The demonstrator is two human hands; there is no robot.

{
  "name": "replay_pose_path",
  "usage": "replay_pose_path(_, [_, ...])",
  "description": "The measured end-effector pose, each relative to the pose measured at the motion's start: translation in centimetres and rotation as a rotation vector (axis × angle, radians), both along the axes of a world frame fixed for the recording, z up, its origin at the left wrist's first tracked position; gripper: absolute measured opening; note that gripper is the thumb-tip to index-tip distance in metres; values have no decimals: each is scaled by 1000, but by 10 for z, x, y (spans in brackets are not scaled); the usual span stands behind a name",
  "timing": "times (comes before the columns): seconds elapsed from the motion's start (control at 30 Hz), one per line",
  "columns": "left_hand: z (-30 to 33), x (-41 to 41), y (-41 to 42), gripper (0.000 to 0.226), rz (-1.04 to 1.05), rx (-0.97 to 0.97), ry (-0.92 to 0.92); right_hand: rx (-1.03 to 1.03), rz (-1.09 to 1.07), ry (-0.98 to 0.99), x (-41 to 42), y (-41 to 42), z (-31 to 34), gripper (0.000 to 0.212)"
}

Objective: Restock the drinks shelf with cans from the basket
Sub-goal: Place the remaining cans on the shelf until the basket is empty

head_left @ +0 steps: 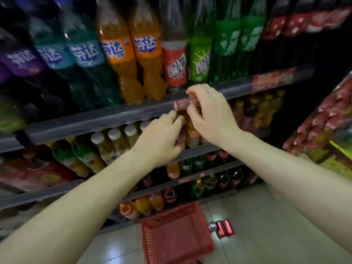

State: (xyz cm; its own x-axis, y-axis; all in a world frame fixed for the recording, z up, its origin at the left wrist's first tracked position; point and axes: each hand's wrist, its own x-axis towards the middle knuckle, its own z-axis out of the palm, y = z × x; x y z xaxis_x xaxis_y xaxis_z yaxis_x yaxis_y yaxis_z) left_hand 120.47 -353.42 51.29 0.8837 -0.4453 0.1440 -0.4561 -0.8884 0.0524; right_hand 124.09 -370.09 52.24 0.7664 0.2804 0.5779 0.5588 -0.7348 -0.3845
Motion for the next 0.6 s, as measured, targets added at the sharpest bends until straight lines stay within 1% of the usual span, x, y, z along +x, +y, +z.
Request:
replay_pose_path(0.07, [-27,-2,-6,33,-15,-2,63,-12,-55,89,-10,-11,-25,25])
replay_pose_path(0.23, [-93,-12,-15,54,-24,-33,275,-21,-179,331,-35,-31,-84,29])
replay_pose_path(0.33, [-118,-21,-22,59,11,-51,387,-49,-209,468,-44,-45,-113,31])
replay_pose_path(0.47, [-145,-26,-44,61,35,-62,466,-20,-247,591,-41,-76,-142,35])
replay_pose_path(0.6, [-182,-18,-89,61,99,-87,536,-29,-248,720,-24,-122,-180,38])
